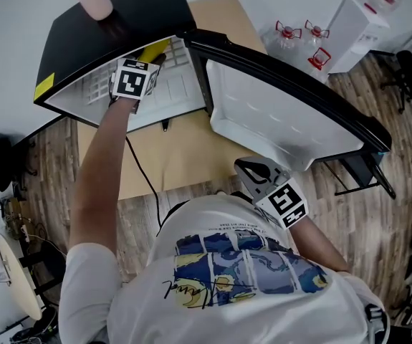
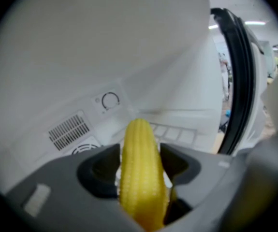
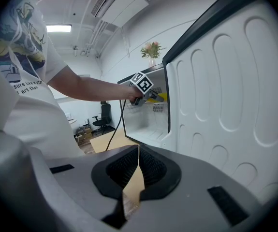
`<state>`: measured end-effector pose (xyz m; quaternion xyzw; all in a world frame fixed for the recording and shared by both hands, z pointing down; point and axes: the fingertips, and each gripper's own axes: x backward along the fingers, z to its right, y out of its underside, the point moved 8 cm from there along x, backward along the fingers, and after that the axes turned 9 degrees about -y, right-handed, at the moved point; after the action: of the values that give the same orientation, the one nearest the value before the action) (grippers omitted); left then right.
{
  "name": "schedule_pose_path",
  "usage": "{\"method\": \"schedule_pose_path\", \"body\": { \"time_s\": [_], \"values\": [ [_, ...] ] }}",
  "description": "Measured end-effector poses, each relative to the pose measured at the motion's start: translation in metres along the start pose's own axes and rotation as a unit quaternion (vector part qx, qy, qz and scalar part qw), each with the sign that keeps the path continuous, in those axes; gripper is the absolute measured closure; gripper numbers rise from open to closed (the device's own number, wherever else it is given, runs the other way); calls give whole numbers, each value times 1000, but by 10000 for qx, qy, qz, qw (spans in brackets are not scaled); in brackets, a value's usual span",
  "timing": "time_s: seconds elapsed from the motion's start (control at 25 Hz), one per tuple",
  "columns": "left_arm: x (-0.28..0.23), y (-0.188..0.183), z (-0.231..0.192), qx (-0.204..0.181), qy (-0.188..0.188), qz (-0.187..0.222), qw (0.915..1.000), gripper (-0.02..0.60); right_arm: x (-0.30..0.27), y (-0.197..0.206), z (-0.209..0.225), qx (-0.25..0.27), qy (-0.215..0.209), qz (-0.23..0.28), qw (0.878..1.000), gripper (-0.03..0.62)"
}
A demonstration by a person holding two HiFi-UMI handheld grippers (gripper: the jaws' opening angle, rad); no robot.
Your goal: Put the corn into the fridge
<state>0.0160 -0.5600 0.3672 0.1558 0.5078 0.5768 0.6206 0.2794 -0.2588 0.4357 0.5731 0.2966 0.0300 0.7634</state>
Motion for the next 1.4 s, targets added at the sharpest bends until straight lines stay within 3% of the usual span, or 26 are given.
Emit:
{"method": "schedule_pose_path", "body": {
  "time_s": [0.4,0.8,1.4],
  "values": [
    [29,9,-4,267,-136,200,9993,307,-7,1,-8,187,-94,183,9996,580],
    [87,29,-5,751,-91,487,9959,308,-22,-4,-35,272,-336,1,9991,580],
    [199,98,-2,1299,263,769,9882,352,-62,-15,-102,383,-310,-140,9987,580]
  ]
}}
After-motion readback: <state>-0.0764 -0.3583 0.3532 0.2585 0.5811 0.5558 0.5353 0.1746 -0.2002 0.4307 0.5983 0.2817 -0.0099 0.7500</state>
